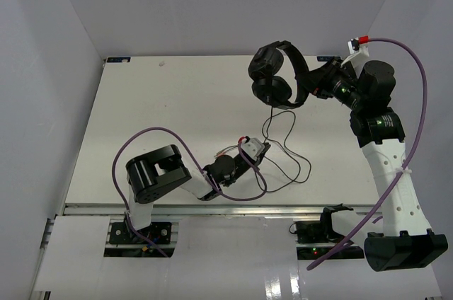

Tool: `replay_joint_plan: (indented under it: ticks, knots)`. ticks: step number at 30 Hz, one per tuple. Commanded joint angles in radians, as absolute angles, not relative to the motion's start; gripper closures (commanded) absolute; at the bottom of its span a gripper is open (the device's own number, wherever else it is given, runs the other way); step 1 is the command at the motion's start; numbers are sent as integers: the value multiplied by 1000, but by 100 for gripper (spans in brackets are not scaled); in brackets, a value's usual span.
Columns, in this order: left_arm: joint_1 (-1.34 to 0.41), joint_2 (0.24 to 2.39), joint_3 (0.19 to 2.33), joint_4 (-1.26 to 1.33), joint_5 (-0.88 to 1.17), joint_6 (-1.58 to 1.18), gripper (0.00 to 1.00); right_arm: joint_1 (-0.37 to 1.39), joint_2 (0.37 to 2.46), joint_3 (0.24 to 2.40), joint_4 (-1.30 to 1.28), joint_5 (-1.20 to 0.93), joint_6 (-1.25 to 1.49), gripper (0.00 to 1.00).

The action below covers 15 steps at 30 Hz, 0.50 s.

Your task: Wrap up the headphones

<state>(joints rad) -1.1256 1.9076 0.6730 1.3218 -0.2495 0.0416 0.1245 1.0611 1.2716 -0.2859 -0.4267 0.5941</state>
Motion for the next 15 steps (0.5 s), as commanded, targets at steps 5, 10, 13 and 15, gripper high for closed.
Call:
replay_joint_plan:
  ticks: [5,10,13,15]
  knots:
    - [-1080,1797,525,1367,-106,-53,100,117,1019,1283,-229,-502,516,92]
    - [-965,1617,411,1236,132,-156,100,118,983,1206,-195,-714,365,92]
    - [-892,1483,384,1091,258,-199,100,120,960,1155,-181,-832,291,92]
    - [-841,1419,385,1008,331,-211,100,123,953,1156,-203,-889,219,92]
